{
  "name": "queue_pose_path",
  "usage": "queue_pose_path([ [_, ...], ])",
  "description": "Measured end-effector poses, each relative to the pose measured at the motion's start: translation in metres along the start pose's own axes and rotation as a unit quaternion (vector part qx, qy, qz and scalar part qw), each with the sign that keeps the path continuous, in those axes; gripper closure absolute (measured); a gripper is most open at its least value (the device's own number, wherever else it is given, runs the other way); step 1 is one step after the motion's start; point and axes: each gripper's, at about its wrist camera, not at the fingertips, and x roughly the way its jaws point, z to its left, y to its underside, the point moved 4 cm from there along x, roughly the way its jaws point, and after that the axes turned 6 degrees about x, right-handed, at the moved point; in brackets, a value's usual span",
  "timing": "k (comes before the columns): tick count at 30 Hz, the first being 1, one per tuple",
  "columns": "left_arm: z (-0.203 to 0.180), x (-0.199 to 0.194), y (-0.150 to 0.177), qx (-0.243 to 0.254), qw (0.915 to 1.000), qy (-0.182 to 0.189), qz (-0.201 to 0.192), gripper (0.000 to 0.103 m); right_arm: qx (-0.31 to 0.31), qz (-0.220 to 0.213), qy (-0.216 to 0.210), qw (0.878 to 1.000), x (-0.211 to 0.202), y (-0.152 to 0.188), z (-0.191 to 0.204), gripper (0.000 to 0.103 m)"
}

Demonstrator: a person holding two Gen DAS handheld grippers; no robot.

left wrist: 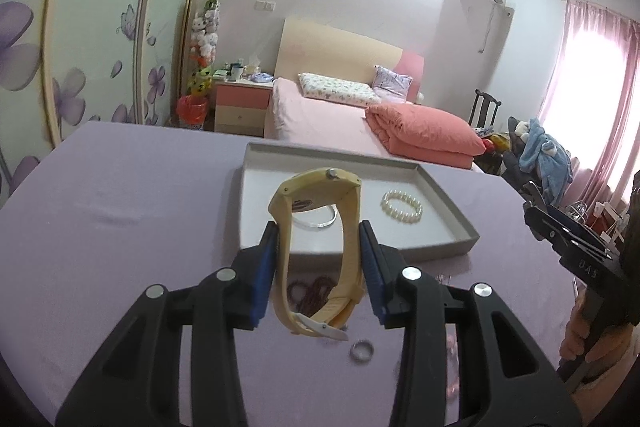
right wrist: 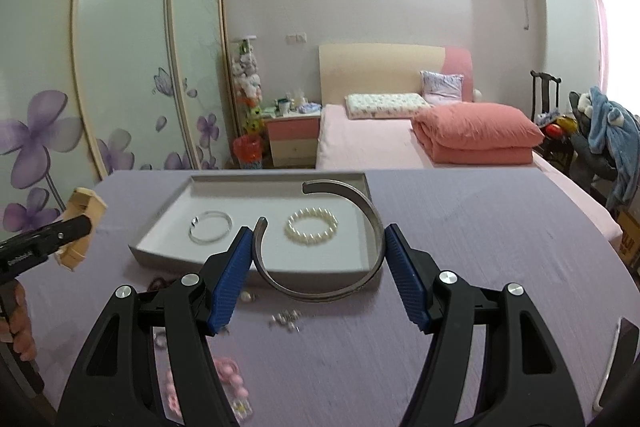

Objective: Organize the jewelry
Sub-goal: 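Place the silver cuff and yellow watch into the grey tray, opening both tools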

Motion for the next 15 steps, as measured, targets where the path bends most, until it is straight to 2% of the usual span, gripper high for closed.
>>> queue_pose_path([
  [10,-0.009,0.043,-0.032,0.005,0.9998,0.0,-0.021,0.063,-0.002,-0.028,-0.011,1.0,0.034,-0.027,0.008,0.036],
  [15,-0.011,0.073,-0.042,0.006,0.9998,0.003,-0.018,0.063,-0.005,-0.012,-0.015,1.0,0.06,-0.026,0.013,0.036],
])
